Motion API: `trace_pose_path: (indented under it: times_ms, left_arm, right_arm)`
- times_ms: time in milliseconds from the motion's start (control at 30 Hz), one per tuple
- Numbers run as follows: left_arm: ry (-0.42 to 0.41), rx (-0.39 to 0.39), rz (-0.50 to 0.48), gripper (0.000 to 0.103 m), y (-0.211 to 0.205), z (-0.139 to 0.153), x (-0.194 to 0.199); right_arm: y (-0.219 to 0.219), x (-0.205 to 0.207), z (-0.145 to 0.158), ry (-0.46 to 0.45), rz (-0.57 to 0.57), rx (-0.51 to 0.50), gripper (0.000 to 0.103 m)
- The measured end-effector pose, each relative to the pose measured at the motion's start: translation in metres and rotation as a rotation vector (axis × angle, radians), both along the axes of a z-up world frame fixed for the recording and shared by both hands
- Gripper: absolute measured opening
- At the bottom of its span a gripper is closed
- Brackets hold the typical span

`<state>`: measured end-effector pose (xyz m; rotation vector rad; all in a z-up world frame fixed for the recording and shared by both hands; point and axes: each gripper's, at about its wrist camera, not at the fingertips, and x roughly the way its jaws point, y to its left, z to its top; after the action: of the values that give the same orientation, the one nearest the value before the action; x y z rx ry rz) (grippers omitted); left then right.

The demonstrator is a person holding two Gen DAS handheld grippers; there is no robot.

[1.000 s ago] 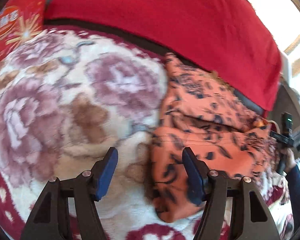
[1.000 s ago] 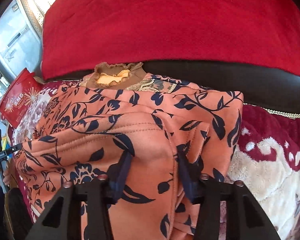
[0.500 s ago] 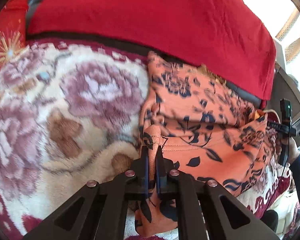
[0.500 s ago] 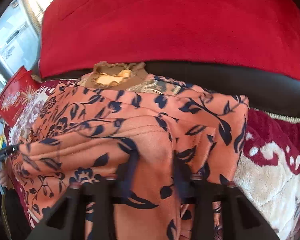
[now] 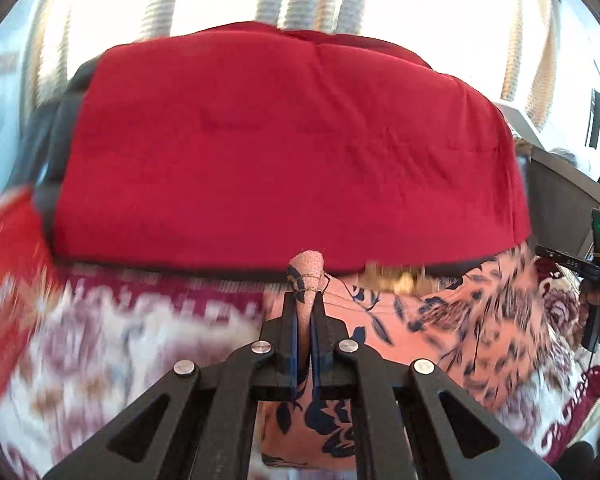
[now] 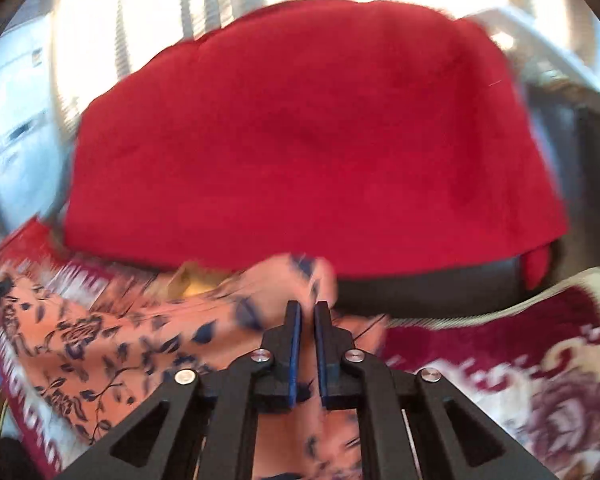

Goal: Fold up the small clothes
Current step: 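Fold the hem toward the lace collar with both grippers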

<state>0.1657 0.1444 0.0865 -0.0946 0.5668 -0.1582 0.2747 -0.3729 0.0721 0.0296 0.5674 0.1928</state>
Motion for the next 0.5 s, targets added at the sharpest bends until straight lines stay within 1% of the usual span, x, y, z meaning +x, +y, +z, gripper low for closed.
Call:
trace_pose_path:
  times_ms: [67, 100, 133, 167, 200, 233, 267, 300, 333, 367, 400, 433, 500]
  left_arm:
    - [0.000, 0.022, 0.016, 0.005, -0.009, -0.002, 0.039]
    - [0.035, 0.024, 0.023, 0.006, -0.015, -0.012, 0.067]
    - [0.089, 0.032, 0.018, 0.007, -0.021, -0.028, 0.095]
    - [0.124, 0.064, 0.032, 0.008, -0.025, -0.042, 0.114]
    - [0.175, 0.098, 0.069, 0.008, -0.028, -0.062, 0.134]
    - [0.231, 0.095, 0.076, 0.008, -0.028, -0.080, 0.147]
    - [0.278, 0.093, 0.078, 0.008, -0.027, -0.094, 0.154]
    - [0.287, 0.103, 0.086, 0.008, -0.026, -0.103, 0.154]
    - [0.274, 0.107, 0.085, 0.008, -0.025, -0.107, 0.149]
    - [0.261, 0.108, 0.084, 0.008, -0.023, -0.109, 0.144]
    - [0.255, 0.113, 0.086, 0.008, -0.020, -0.110, 0.138]
    - [0.253, 0.113, 0.089, 0.008, -0.016, -0.110, 0.135]
    - [0.249, 0.091, 0.101, 0.008, -0.012, -0.109, 0.131]
  right_arm:
    - [-0.021, 0.018, 0.003, 0.003, -0.081, 0.038, 0.005]
    - [-0.033, 0.028, 0.000, 0.008, -0.134, 0.063, 0.006]
    - [-0.042, 0.039, -0.009, 0.039, -0.157, 0.092, 0.009]
    - [-0.049, 0.048, -0.020, 0.082, -0.152, 0.148, 0.010]
    - [-0.055, 0.054, -0.032, 0.129, -0.144, 0.217, 0.010]
    - [-0.058, 0.056, -0.043, 0.164, -0.141, 0.266, 0.015]
    - [-0.056, 0.055, -0.054, 0.189, -0.119, 0.303, 0.022]
    - [-0.054, 0.055, -0.060, 0.204, -0.089, 0.322, 0.048]
    - [-0.048, 0.053, -0.067, 0.226, -0.050, 0.333, 0.081]
    - [-0.044, 0.051, -0.069, 0.227, -0.023, 0.332, 0.084]
    - [-0.038, 0.050, -0.071, 0.227, 0.010, 0.309, 0.083]
    - [-0.029, 0.051, -0.073, 0.240, 0.028, 0.251, 0.082]
    - [-0.019, 0.056, -0.077, 0.249, 0.041, 0.201, 0.081]
